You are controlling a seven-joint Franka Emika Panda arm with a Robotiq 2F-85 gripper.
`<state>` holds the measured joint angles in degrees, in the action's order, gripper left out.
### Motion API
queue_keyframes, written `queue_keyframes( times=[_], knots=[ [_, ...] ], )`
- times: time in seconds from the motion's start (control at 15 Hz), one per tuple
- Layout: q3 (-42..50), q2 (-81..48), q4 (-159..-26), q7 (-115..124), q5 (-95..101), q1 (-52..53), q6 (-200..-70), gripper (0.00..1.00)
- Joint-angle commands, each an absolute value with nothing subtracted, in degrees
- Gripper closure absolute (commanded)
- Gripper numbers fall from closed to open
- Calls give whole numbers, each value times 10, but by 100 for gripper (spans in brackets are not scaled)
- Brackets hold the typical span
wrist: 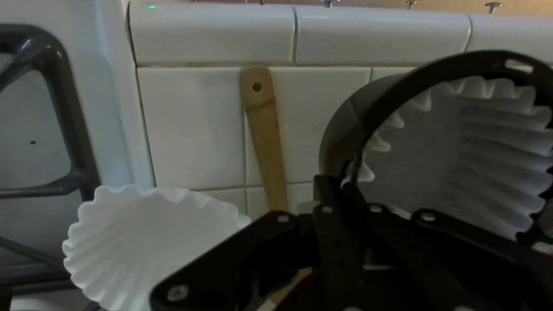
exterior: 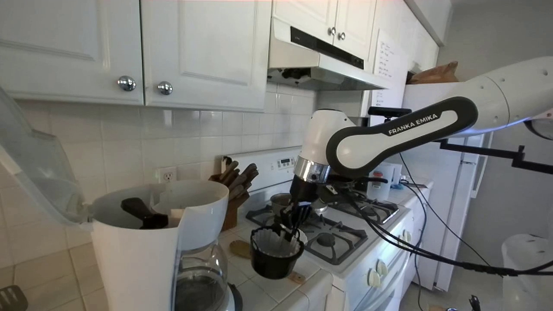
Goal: Remove the black object from the coffee machine, then put it on the counter
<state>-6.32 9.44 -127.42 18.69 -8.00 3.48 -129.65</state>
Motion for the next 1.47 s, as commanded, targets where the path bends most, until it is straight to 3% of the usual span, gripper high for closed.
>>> queue_keyframes(
  times=[0.0, 1.0, 1.13, 1.4],
  knots=[
    [-57, 94, -1313, 198, -120, 37, -1344, 98],
    [-42, 44, -1299, 192, -128, 34, -1340, 98],
    [-42, 44, -1298, 189, -131, 34, -1334, 67],
    [-42, 45, -1296, 188, -131, 35, -1326, 41]
  ],
)
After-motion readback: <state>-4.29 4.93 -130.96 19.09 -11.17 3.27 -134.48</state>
